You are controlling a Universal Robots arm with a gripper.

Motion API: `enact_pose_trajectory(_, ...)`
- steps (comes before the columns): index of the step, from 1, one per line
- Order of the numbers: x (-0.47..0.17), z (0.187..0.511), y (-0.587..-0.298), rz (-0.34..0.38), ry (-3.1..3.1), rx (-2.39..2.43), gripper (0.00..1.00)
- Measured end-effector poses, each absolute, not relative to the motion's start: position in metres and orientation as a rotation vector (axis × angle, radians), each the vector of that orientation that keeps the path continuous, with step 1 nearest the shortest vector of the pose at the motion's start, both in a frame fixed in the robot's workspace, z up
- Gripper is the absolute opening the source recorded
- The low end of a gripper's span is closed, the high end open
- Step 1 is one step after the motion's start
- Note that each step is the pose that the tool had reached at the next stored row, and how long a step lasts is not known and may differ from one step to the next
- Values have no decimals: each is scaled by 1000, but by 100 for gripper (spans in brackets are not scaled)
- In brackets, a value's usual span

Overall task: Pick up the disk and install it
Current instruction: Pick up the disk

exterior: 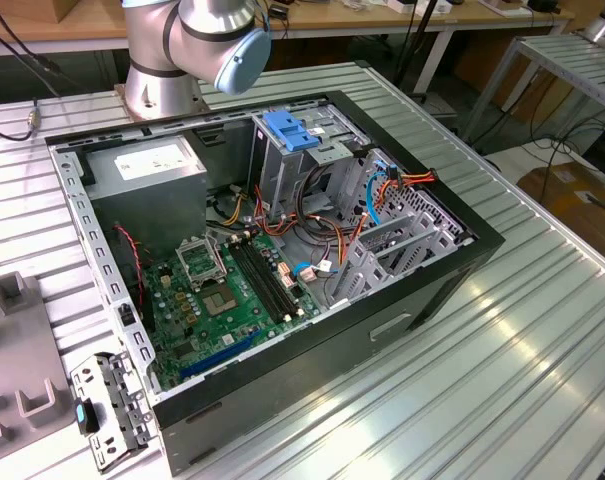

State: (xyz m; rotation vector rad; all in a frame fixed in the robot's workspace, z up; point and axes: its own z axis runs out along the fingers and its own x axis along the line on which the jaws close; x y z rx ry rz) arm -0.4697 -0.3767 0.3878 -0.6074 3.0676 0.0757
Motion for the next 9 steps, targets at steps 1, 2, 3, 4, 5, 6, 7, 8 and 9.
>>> enact_pose_trajectory(1,-470,388,-377,76,3065,-620,11)
enact_pose_trajectory(2,-470,388,-377,76,3063,-632,11)
enact_pose_trajectory(3,-470,388,-377,76,3060,-649,11)
enact_pose_trajectory(4,-470,388,-377,76,3057,-663,11)
enact_pose_trajectory(5,-470,388,-377,76,3054,-678,11)
enact_pose_trajectory(6,-470,388,-377,76,3052,-689,11)
enact_pose_trajectory(7,-470,388,-377,76,3047,-709,11)
enact_pose_trajectory(8,-470,388,-377,77,3044,-724,11)
enact_pose_trajectory(9,-470,388,-377,77,3040,-743,11)
